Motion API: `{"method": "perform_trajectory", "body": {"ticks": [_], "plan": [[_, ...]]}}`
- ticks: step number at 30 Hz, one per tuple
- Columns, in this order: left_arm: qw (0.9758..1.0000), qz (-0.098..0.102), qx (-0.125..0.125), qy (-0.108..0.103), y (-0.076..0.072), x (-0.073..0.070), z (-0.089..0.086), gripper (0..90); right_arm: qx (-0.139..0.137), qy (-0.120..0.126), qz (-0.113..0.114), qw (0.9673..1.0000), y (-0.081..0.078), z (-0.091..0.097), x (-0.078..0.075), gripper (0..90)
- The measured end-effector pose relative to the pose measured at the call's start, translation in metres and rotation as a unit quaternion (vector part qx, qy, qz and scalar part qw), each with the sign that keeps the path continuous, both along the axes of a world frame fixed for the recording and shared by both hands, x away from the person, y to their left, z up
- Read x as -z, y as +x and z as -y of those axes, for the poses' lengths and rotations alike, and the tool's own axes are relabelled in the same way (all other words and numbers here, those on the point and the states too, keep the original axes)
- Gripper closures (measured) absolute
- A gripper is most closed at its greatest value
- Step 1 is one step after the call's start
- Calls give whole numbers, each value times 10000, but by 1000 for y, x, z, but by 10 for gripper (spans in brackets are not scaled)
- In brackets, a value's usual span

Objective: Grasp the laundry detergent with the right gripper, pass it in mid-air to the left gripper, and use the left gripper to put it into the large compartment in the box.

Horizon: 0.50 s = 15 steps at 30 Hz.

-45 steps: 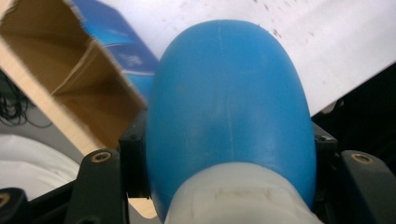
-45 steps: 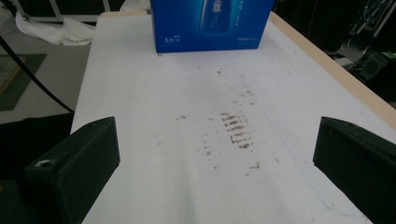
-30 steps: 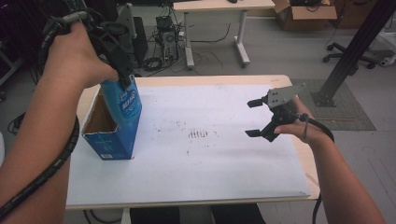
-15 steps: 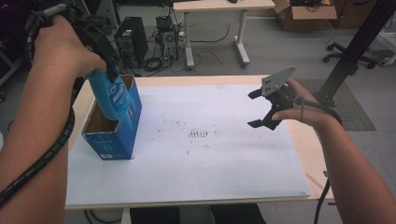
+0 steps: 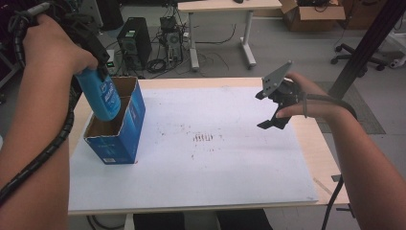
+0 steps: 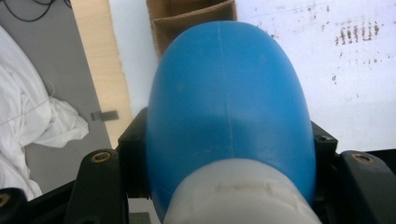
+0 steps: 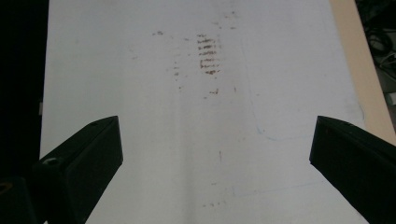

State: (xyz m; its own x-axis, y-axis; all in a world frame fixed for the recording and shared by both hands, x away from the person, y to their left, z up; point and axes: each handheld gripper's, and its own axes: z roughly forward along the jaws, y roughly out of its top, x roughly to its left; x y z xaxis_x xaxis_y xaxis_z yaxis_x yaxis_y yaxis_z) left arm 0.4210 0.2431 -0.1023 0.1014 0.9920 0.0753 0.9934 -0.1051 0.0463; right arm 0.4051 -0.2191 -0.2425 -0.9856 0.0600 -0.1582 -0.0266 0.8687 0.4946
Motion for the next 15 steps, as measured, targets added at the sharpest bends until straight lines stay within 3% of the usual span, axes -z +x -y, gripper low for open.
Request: {"method": "perform_trajectory", "body": {"ticks": [8, 15], "plan": [[9997, -27, -227, 1, 5, 10, -9, 381, -112, -509, -174, 9985, -1, -6, -7, 31], [9995, -23, -312, -63, 8, 20, -15, 381, -152, -933, -356, 9949, -2, -8, -12, 34]]}}
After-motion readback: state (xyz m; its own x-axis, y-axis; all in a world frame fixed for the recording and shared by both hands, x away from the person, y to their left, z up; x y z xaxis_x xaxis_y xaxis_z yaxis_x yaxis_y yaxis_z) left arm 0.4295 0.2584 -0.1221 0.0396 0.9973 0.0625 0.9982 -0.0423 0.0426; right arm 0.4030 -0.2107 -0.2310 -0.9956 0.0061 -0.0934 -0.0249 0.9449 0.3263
